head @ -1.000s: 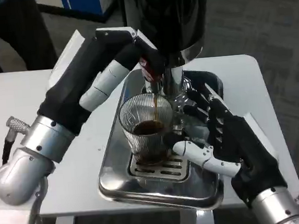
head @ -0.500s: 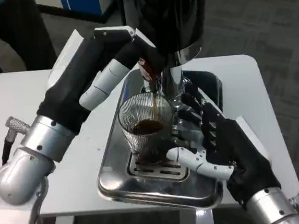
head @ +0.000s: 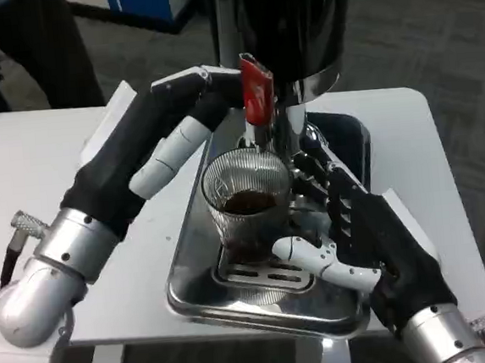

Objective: Grasp the cup under the faucet to collect the drink, then remove the cup.

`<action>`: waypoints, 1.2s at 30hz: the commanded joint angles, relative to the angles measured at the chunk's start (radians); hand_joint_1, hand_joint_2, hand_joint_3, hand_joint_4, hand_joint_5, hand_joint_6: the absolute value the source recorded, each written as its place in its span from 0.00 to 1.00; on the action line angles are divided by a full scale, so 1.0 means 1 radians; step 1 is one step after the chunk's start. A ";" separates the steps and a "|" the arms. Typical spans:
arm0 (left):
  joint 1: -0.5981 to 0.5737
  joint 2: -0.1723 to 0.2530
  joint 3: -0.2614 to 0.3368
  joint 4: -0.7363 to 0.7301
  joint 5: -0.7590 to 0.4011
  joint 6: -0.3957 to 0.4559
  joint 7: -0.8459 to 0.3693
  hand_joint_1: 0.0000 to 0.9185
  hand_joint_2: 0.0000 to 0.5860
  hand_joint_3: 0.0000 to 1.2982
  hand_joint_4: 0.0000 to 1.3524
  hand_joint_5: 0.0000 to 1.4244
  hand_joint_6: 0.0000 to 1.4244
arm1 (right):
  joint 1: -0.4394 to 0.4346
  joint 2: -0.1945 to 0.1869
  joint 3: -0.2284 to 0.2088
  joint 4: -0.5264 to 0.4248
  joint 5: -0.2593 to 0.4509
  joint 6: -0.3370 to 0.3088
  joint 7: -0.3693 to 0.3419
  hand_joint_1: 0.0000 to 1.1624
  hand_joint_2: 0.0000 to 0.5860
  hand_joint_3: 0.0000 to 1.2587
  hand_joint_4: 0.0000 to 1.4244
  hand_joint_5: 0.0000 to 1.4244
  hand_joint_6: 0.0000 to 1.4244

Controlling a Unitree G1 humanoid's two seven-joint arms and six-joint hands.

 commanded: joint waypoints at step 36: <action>0.256 0.092 0.201 -0.367 -0.059 0.233 0.004 0.00 0.11 0.07 0.00 0.07 0.09 | 0.011 0.001 -0.005 -0.013 0.014 -0.020 0.009 0.67 0.30 0.03 0.05 0.09 0.22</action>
